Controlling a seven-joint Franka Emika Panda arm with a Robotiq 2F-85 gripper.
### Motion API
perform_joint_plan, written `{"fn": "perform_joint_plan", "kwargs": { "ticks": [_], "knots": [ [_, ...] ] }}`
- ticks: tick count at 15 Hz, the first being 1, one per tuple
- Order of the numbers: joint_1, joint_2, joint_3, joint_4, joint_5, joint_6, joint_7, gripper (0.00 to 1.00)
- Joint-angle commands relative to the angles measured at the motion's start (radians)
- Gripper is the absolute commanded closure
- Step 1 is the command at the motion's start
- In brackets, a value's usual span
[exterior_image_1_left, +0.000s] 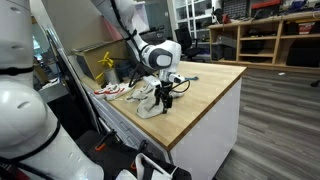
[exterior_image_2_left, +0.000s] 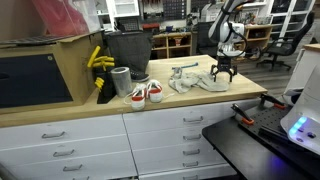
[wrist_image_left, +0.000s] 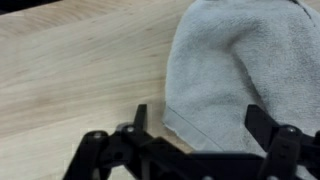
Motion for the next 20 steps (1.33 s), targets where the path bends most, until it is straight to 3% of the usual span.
{"fn": "perform_joint_plan", "kwargs": {
  "ticks": [1,3,4,5,8,13,16,20],
  "knots": [
    [0.02,-0.009,-0.011,-0.017,-0.046,-0.008,0.04,0.0],
    [0.022,-0.003,-0.01,-0.018,-0.055,-0.007,0.044,0.0],
    [0.02,0.0,-0.007,-0.018,-0.055,-0.006,0.041,0.06],
    [0.02,0.001,-0.005,-0.018,-0.055,-0.004,0.042,0.28],
    [0.012,-0.005,-0.002,-0.018,-0.044,-0.008,0.029,0.38],
    [0.001,-0.012,-0.002,-0.019,-0.041,-0.02,0.014,0.77],
    [0.015,-0.006,-0.027,0.0,-0.107,-0.037,0.035,0.98],
    [0.034,0.02,-0.084,0.052,-0.245,-0.105,0.114,0.97]
  ]
}}
